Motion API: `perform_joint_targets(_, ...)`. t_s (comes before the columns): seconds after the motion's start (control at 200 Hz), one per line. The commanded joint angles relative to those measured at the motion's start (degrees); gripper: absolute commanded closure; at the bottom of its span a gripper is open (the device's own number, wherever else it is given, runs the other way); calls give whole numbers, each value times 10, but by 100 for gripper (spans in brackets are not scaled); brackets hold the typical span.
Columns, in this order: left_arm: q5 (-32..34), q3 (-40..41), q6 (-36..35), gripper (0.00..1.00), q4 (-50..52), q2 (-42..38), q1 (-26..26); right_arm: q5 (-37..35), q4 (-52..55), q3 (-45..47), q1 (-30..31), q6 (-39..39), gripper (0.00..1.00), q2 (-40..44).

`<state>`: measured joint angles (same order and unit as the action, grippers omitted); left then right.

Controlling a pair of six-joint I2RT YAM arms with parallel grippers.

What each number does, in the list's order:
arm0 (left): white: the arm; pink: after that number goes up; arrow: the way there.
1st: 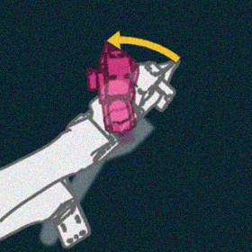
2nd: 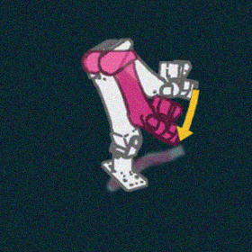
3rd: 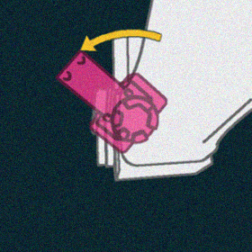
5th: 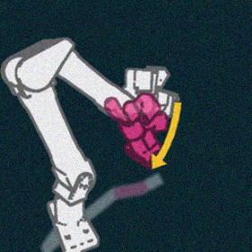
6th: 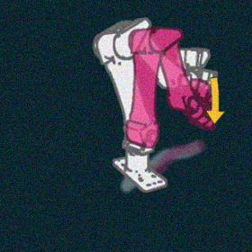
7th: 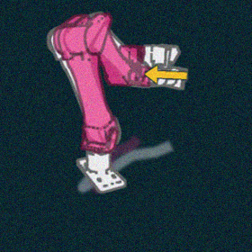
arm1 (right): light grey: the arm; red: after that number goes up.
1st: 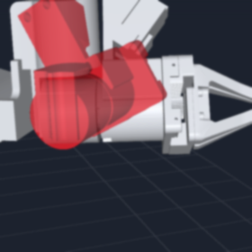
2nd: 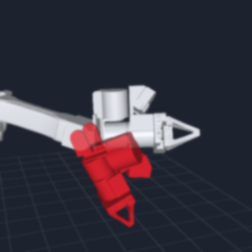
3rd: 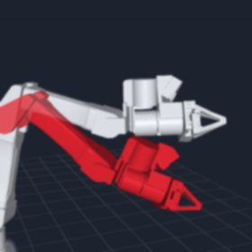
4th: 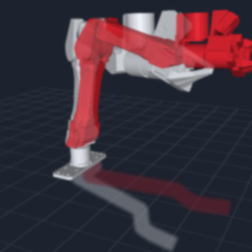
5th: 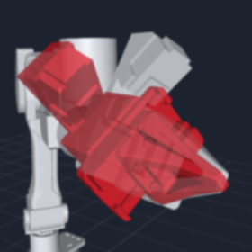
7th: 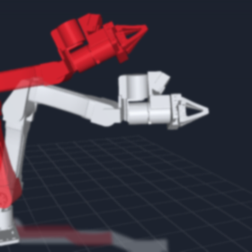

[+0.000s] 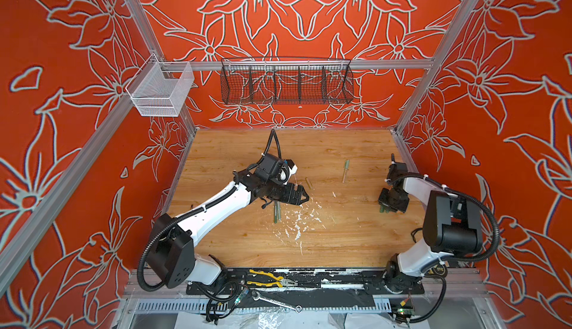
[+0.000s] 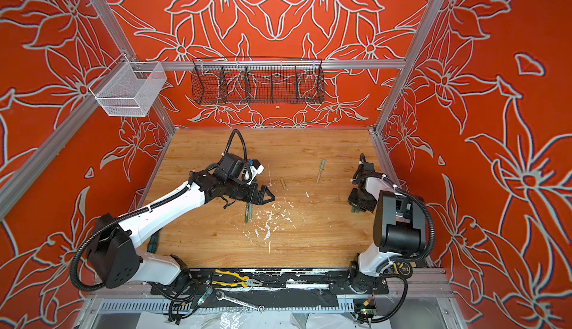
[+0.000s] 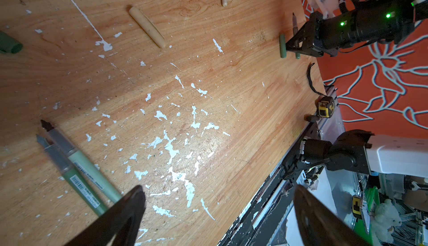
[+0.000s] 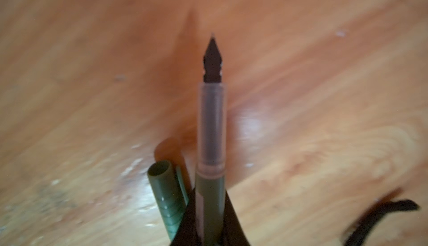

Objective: Insert pens into pen caps
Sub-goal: Move the pen cap to the center of the table.

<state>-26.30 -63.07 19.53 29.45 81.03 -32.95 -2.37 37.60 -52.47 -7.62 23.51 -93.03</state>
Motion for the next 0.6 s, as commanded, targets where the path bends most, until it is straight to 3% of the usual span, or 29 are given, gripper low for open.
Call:
perform_joint_targets(0.0,8,4,-2,2,5,-20,1,55,-28,-18,65,10,100,-33)
perform_joint_targets(0.28,27,-3,-18,2,36,-32,1,77,-42,-106,286,57,100,-77)
perform_joint_targets(0.435,34,-4,-21,2,41,-44,2,52,-25,-147,287,52,100,-50)
perform_joint_targets(0.596,38,-6,-18,2,39,-48,5,57,9,-236,284,10,100,-101)
